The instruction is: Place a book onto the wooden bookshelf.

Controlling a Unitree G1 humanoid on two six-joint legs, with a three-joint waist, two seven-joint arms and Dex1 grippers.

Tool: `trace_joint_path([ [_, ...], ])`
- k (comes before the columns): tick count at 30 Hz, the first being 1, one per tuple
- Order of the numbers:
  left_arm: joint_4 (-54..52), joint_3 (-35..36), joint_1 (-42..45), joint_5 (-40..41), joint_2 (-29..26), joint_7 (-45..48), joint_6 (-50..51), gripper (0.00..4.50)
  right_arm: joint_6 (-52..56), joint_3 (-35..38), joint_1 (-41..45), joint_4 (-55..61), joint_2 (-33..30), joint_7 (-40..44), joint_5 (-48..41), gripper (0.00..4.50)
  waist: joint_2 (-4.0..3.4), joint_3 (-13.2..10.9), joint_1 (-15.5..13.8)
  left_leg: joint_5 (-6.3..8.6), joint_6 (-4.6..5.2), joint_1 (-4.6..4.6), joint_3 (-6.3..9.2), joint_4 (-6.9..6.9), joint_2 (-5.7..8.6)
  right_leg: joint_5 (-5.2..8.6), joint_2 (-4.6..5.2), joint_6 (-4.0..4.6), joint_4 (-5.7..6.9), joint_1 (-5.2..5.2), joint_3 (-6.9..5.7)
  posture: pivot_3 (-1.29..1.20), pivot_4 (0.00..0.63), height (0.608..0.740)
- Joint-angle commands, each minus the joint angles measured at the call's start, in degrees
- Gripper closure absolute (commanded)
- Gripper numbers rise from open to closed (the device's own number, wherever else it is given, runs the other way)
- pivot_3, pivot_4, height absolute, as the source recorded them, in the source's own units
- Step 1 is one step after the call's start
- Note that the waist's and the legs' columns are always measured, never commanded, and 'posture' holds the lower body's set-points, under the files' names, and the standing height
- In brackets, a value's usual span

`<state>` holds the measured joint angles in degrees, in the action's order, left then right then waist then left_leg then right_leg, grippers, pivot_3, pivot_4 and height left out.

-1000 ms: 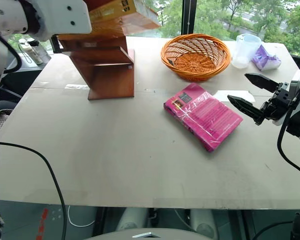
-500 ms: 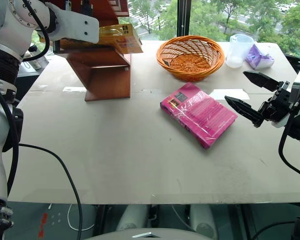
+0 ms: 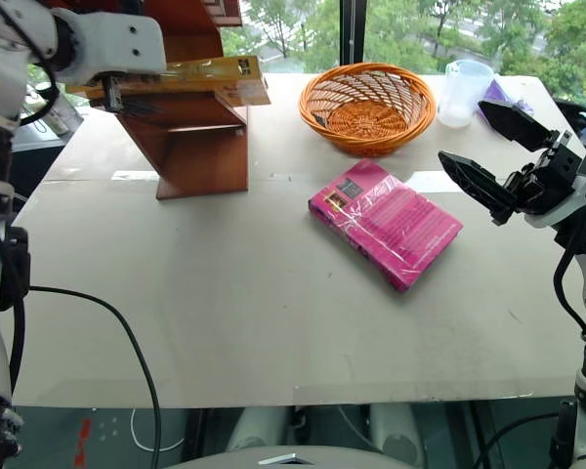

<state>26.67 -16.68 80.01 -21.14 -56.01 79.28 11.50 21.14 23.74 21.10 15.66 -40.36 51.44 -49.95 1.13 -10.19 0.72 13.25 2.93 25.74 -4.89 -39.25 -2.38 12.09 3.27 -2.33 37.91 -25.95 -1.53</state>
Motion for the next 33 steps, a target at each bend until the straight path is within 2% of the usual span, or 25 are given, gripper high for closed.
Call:
trace_joint_path([
  [1,-21.57,13.5,-2.03,14.43,-3.27,7.65,22.27,0.13,0.47,3.29,0.38,1.56,-1.78,-0.32,-1.94,0.0,0.02,-0.01,-0.03,0.01,0.01,0.1,0.01,0.0,0.02,0.0,0.02,-0.02,-0.09,-0.04,-0.02,0.0,0.15,0.733],
  [4,-36.68,20.74,-5.0,27.75,-2.85,11.2,47.27,0.13,2.03,3.99,0.76,1.99,-2.8,-0.89,-3.52,0.0,0.02,-0.01,-0.09,0.06,0.08,0.04,0.04,-0.01,0.18,0.07,0.16,-0.14,-0.1,0.05,-0.06,0.0,0.15,0.733],
  [8,-49.46,27.5,-8.55,38.03,7.52,2.89,66.62,0.13,3.5,4.18,0.68,2.19,-3.68,-1.44,-4.56,0.0,0.02,0.0,-0.58,0.19,0.34,-0.21,0.43,-0.16,0.26,0.24,0.16,-0.42,0.01,0.52,-0.22,0.0,0.15,0.733],
  [10,-55.76,29.48,-14.34,38.82,17.14,-5.27,69.41,0.13,4.58,4.46,-0.44,2.95,-4.47,-1.88,-4.41,0.0,-0.02,0.0,-0.87,0.19,0.36,-0.44,0.64,-0.24,0.28,0.26,-0.07,-0.44,0.01,0.85,-0.09,0.0,0.15,0.733],
  [11,-58.46,30.85,-17.83,38.97,22.95,-9.99,68.15,0.13,5.04,4.88,-1.57,3.54,-4.99,-1.98,-4.03,0.0,-0.06,0.02,-0.93,0.2,0.37,-1.0,0.66,-0.21,0.3,0.33,-0.13,-0.31,-0.05,1.39,0.02,0.0,0.15,0.733],
  [13,-61.31,32.01,-23.66,38.51,31.81,-18.33,63.52,0.13,5.98,6.08,-4.03,4.4,-5.97,-2.31,-3.75,0.0,0.0,0.0,-1.18,0.21,0.36,-1.54,0.66,-0.07,0.29,0.41,-0.13,-0.19,-0.13,1.91,0.05,0.0,0.15,0.733],
  [16,-64.31,30.8,-32.38,40.04,37.22,-24.21,62.12,0.13,7.22,8.17,-10.3,5.52,-8.15,-1.44,-1.87,0.0,0.1,-0.06,-1.06,0.21,0.35,-1.71,0.63,-0.01,0.25,0.4,-0.17,-0.16,-0.16,2.07,0.15,0.0,0.15,0.733],
  [20,-65.78,31.11,-45.19,43.47,36.15,-25.34,56.77,0.13,7.42,11.52,-18.97,5.88,-10.23,0.27,0.92,0.0,0.0,0.0,-0.81,0.22,0.34,-1.91,0.43,0.26,0.26,0.25,-0.2,0.01,-0.19,2.06,0.57,0.0,0.15,0.733],
  [25,-63.35,33.9,-64.58,44.31,26.5,-21.28,44.89,0.13,4.99,17.62,-33.31,2.79,-11.67,5.13,8.68,0.0,0.02,0.01,-0.83,0.23,0.33,-1.95,0.41,0.41,0.24,0.34,-0.21,0.17,-0.23,2.02,0.63,0.0,0.15,0.733],
  [29,-61.4,37.15,-72.5,46.47,21.85,-19.36,39.01,0.13,0.88,20.6,-39.59,-1.8,-11.85,9.18,13.59,0.0,0.01,0.07,-1.3,0.25,0.32,-1.99,0.39,0.39,0.25,0.45,-0.06,-0.01,-0.32,2.02,0.59,0.0,0.15,0.733],
  [33,-59.54,38.41,-77.84,48.35,19.25,-18.91,35.28,0.13,-1.76,21.27,-41.56,-6.14,-12.26,11.86,16.02,0.0,-0.01,0.08,-1.37,0.4,0.07,-1.99,0.39,0.39,0.26,0.43,0.36,0.02,-0.41,1.98,0.53,0.0,0.15,0.733],
])
